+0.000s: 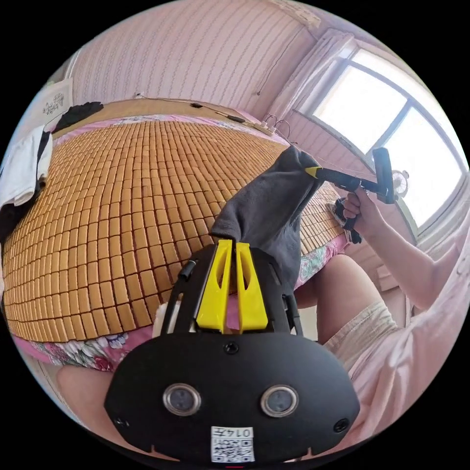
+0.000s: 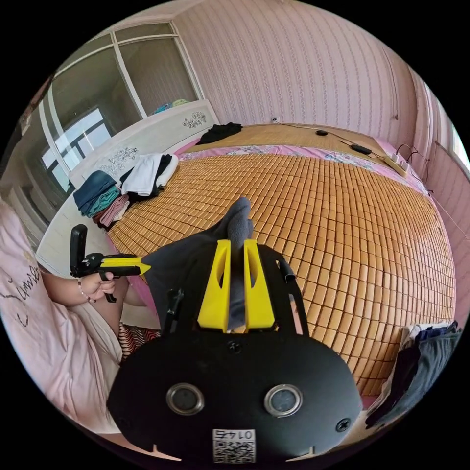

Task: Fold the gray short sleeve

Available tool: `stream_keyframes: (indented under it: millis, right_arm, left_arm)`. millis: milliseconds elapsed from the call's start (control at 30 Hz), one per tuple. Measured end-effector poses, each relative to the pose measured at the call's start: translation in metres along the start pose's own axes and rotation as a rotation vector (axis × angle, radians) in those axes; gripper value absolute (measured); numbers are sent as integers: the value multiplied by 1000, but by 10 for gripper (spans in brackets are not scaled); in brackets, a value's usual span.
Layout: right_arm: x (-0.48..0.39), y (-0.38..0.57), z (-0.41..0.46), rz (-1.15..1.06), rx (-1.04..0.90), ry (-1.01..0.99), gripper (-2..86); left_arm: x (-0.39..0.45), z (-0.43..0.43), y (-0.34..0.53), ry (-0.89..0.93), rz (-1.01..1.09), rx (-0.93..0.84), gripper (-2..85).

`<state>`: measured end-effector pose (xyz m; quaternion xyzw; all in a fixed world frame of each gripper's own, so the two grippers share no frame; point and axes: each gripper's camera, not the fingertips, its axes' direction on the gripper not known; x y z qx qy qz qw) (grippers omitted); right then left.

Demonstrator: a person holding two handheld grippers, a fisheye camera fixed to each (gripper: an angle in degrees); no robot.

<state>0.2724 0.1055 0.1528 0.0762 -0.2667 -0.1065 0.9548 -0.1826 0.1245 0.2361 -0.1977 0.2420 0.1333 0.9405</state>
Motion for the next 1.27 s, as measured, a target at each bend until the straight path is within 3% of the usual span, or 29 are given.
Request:
stream_keyframes:
  millis: [267,467,600,667,767,900,1067,1267]
  right_arm:
    - [14,58,-185,90,199,228,40]
    - [111,54,-306,180,140,469,47]
    - [247,52,-299,379,-53,603,66]
    - [335,78,-260,571,-151,606,80]
    - [373,112,-221,681,-216,551,102]
    - [326,131,-214,583,-119,650,104]
    - [214,145,-187,412,-77,642,104]
    - [62,109,-83,104,-107,378,112]
  left_arm:
    - [111,-15,-48,251,316,97,-10]
    - [230,61,-124,542,430,151,-9]
    - [298,172,-168,561,324,-2,-6]
    - [330,241,-172,406,319,-125,-3]
    - [328,277,-167,323,253,-232,1]
    - [303,246,-152,327,309,-188,4]
    - [225,131,-83,192,390,-80,0]
    - [115,-44,35,-75,204,88,-3]
